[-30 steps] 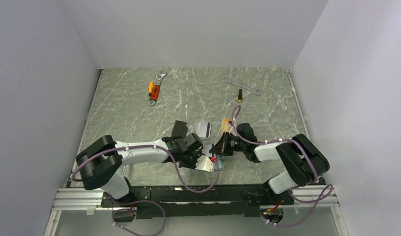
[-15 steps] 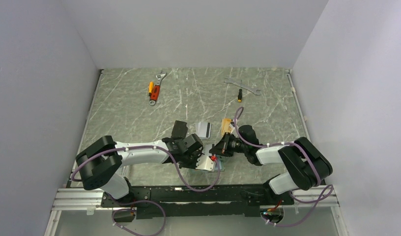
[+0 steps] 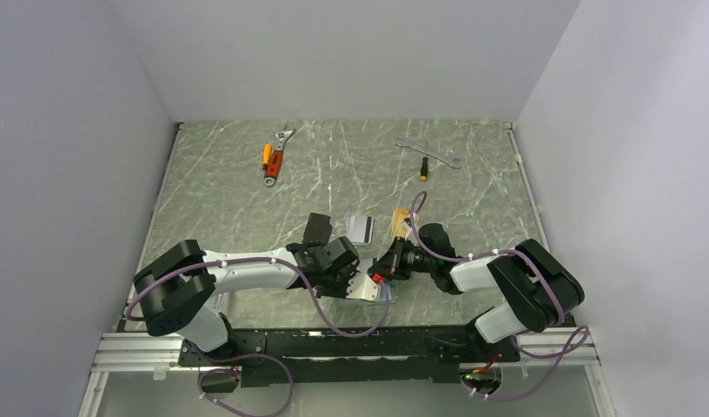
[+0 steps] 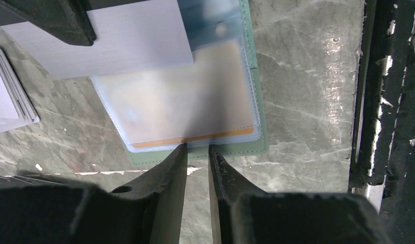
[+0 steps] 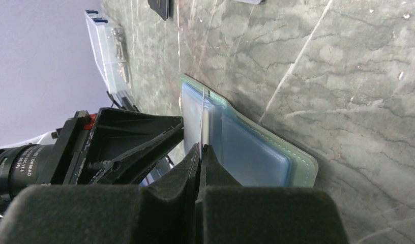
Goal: Put the credit cards into the card holder
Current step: Turn over the card slot in the card holder.
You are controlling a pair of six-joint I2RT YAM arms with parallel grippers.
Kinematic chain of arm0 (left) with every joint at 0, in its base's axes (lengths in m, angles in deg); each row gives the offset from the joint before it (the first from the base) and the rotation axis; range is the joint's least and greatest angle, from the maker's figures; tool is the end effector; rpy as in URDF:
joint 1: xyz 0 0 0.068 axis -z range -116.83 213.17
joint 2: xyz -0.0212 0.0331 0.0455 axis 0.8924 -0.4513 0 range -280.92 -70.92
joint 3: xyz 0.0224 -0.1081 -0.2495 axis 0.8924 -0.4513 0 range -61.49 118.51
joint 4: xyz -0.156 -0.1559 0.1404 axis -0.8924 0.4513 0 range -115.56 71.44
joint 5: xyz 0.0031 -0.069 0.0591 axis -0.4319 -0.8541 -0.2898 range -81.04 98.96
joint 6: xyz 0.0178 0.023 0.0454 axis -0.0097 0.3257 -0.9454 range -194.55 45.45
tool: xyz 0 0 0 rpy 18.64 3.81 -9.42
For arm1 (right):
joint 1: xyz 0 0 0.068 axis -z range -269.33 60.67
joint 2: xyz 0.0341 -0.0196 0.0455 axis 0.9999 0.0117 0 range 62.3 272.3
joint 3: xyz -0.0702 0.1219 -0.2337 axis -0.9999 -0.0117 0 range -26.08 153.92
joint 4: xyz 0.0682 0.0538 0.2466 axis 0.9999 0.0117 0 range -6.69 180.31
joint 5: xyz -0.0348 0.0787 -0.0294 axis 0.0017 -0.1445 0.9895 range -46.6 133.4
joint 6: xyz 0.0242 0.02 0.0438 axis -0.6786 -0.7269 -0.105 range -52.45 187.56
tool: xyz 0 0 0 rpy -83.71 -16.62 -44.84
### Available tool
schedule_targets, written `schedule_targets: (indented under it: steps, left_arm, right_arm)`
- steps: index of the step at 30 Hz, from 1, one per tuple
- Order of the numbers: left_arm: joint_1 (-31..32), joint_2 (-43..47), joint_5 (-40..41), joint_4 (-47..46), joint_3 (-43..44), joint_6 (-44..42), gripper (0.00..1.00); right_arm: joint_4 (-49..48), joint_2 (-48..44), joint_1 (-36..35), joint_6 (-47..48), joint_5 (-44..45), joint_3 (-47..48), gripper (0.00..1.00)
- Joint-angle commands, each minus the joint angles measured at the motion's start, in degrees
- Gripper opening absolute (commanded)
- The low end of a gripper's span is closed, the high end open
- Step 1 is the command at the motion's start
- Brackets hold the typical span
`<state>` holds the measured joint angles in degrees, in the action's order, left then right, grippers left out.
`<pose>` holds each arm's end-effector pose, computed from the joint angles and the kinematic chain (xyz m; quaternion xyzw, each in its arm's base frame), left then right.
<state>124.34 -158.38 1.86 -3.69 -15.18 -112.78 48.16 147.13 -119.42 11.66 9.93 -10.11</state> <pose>0.1321 -0.2490 0.1638 0.7495 0.6168 -0.1052 0.2162 0.1864 0.1307 0.1120 0.0561 0.8534 0.4938 0.1573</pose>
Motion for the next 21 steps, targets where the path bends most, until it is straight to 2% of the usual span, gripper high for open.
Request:
schedule_targets:
  steps: [1,21]
  left_arm:
    - [0.24,1.06,1.36,3.42,-0.95,1.06,0.26]
    - [0.29,0.02,0.21,4.6,0.49,1.08,0.23]
  right_arm:
    - [-0.69,-0.83,-0.24,1.58,0.9,-0.99,0.0]
    - [-4.0,2.46,-1.88,1.93,-1.36,-2.96,0.0]
